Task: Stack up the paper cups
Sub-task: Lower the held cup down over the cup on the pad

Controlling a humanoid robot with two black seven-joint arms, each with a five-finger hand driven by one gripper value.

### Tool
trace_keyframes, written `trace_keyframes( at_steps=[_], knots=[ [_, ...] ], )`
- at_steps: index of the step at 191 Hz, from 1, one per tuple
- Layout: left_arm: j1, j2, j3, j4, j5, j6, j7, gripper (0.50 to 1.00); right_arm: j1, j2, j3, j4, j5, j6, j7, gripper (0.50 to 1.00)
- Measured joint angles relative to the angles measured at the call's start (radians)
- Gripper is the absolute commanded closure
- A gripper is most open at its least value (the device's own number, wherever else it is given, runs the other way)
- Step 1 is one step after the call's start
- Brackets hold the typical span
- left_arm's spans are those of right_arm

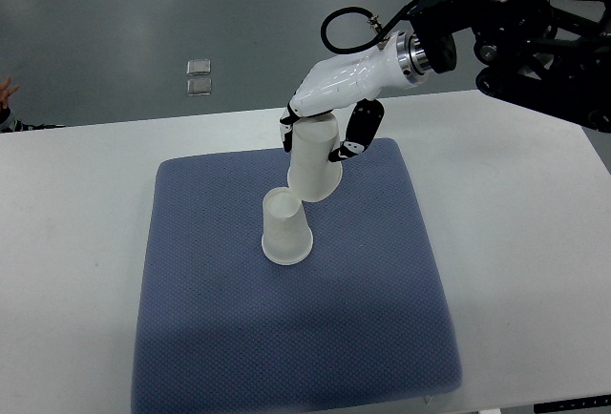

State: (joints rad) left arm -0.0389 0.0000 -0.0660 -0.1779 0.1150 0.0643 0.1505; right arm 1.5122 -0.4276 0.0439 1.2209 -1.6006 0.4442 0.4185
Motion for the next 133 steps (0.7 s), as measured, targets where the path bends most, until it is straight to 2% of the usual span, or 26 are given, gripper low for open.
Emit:
trace_keyframes(
  at_steps=[73,133],
  knots=[
    [0.000,0.000,0.000,0.000,0.000,0.000,0.000,0.500,-0.004,0.085,0.000,-0.020,-0.002,0.021,-0.006,0.875],
    [0.000,0.000,0.000,0.000,0.000,0.000,0.000,0.500,-0.004,0.100,-0.001,-0.049,-0.001,0.015,-0.008,0.875]
  ],
)
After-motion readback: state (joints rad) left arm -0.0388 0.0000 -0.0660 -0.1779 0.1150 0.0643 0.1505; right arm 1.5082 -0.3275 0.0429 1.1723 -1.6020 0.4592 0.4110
